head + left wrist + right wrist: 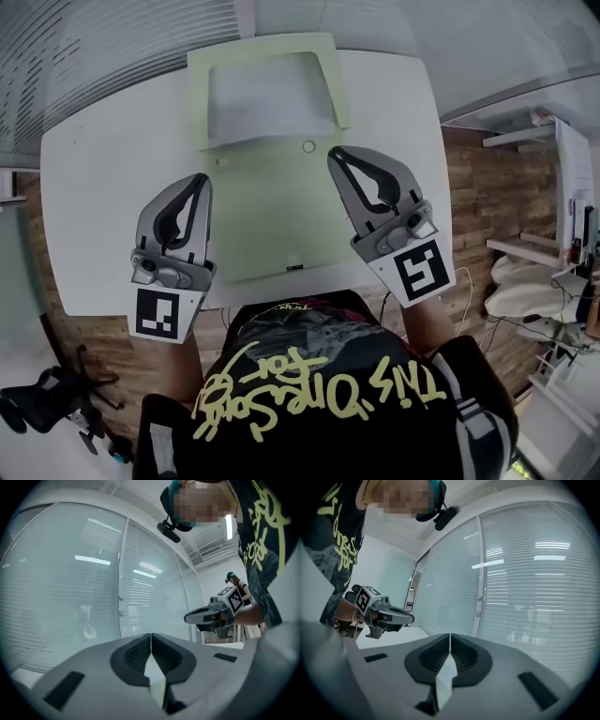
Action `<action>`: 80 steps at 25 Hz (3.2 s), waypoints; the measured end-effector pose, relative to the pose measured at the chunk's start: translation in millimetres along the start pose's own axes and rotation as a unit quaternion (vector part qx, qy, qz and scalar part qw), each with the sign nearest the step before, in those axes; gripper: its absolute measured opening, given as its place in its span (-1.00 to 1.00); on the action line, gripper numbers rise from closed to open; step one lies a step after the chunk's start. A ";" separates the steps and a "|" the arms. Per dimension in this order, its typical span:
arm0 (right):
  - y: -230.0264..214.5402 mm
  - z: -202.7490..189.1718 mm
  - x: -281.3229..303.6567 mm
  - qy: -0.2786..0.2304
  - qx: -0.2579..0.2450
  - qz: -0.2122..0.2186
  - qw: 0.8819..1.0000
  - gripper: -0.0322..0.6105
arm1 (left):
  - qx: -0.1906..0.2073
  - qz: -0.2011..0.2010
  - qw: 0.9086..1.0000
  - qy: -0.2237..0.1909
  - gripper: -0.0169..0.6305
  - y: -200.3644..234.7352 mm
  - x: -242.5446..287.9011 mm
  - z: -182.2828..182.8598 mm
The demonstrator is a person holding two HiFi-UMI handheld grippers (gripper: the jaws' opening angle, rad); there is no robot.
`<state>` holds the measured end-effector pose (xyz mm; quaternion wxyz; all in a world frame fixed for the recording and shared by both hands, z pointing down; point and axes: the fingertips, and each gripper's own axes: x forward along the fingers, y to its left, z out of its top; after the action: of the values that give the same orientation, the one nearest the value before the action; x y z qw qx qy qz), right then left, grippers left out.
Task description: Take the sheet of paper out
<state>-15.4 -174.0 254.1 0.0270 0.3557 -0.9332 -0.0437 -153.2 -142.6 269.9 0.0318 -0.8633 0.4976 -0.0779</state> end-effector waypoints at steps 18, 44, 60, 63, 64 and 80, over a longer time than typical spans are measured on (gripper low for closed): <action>-4.4 -20.7 12.6 0.025 -0.003 0.018 1.000 -0.56 | 0.068 -0.026 0.994 0.077 -0.58 -19.1 22.2 -26.5; 7.9 -101.4 37.3 0.156 -0.226 0.046 0.960 -0.50 | 0.236 0.020 0.956 0.172 -0.48 -13.9 47.6 -84.3; 8.4 -144.6 44.3 0.183 -0.267 0.052 0.945 -0.50 | 0.244 0.021 0.946 0.213 -0.44 -15.1 56.3 -124.6; 10.0 -153.4 46.5 0.190 -0.289 0.054 0.937 -0.50 | 0.250 0.023 0.942 0.221 -0.44 -14.1 57.6 -131.6; 10.8 -155.8 47.5 0.192 -0.292 0.055 0.935 -0.50 | 0.252 0.027 0.941 0.224 -0.44 -12.7 57.9 -133.2; 14.1 -187.5 70.3 0.233 -0.312 0.056 0.919 -0.48 | 0.244 0.047 0.930 0.270 -0.44 1.9 74.6 -165.0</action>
<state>-61.8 -222.0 443.4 0.3556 0.2761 -0.8580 -0.2475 -145.5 -204.3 440.0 0.1092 -0.7509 0.4933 -0.4253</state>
